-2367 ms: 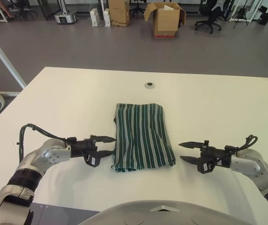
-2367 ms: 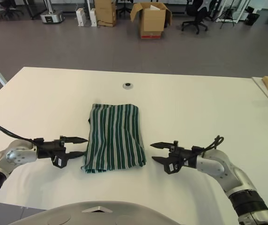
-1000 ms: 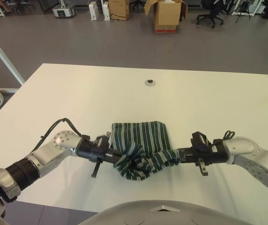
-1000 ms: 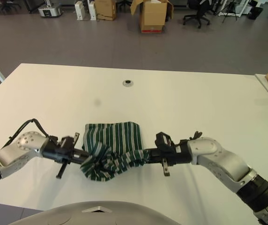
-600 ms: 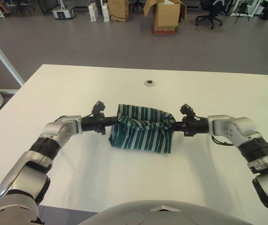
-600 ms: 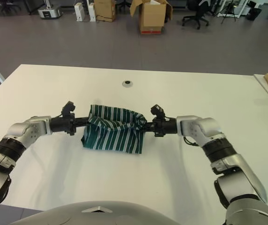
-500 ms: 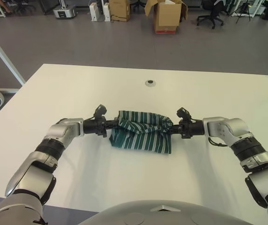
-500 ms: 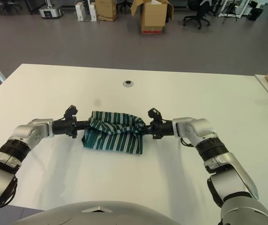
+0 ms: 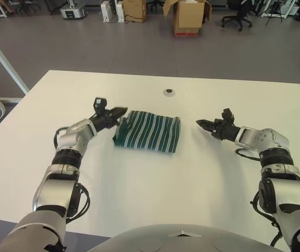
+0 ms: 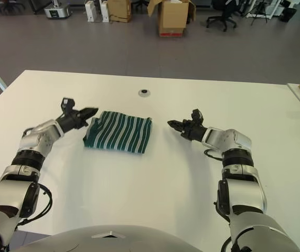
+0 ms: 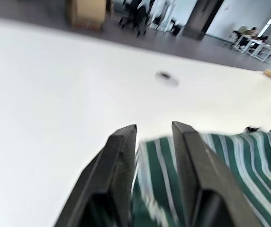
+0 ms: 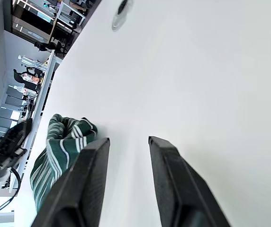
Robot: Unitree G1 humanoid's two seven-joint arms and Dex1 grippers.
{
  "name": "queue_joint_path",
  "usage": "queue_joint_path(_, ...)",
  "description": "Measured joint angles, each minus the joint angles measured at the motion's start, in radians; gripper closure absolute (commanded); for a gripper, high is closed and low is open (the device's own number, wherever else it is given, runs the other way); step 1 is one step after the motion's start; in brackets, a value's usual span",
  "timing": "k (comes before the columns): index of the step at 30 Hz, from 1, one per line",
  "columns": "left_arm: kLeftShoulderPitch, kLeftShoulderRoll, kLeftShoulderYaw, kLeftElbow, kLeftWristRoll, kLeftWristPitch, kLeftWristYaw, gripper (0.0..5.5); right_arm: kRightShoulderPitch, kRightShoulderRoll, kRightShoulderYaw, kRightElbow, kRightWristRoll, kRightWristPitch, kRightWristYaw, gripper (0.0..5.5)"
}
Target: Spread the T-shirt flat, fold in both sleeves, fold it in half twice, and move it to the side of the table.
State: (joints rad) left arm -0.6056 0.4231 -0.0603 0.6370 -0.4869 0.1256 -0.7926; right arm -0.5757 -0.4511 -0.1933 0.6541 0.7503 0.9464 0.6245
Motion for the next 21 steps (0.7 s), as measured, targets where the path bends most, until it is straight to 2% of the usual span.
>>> queue_joint_path(5,-0.096,0.003,-0.124,0.018,0.234,-0.217,-0.117,4.14,0.036,0.031,-0.062,-0.127,0.004,0.026,-0.017,3.96)
queue_joint_path(8,-0.111,-0.05,-0.254,0.204,0.372,-0.319,-0.273,4.14,0.05,0.036,-0.091,-0.166,0.004,0.033,-0.023,3.96)
queue_joint_path(9,-0.121,-0.091,-0.295,0.331,0.423,-0.339,-0.335,4.14,0.052,0.038,-0.092,-0.166,0.001,0.033,-0.023,3.96)
queue_joint_path(11,-0.195,-0.136,-0.3,0.486,0.447,-0.337,-0.368,4.14,0.051,0.042,-0.097,-0.157,-0.005,0.032,-0.022,3.96)
queue_joint_path(16,-0.263,-0.151,-0.178,0.646,0.451,-0.222,-0.048,4.14,0.044,0.046,-0.105,-0.164,-0.007,0.032,-0.022,3.96)
queue_joint_path(18,-0.24,-0.078,-0.129,0.657,0.449,-0.197,0.027,4.14,0.046,0.048,-0.128,-0.174,-0.005,0.031,-0.025,3.96)
queue_joint_path(21,-0.131,0.141,0.016,0.668,0.395,-0.18,0.206,4.14,0.088,0.048,-0.188,-0.185,-0.004,0.021,-0.049,3.96)
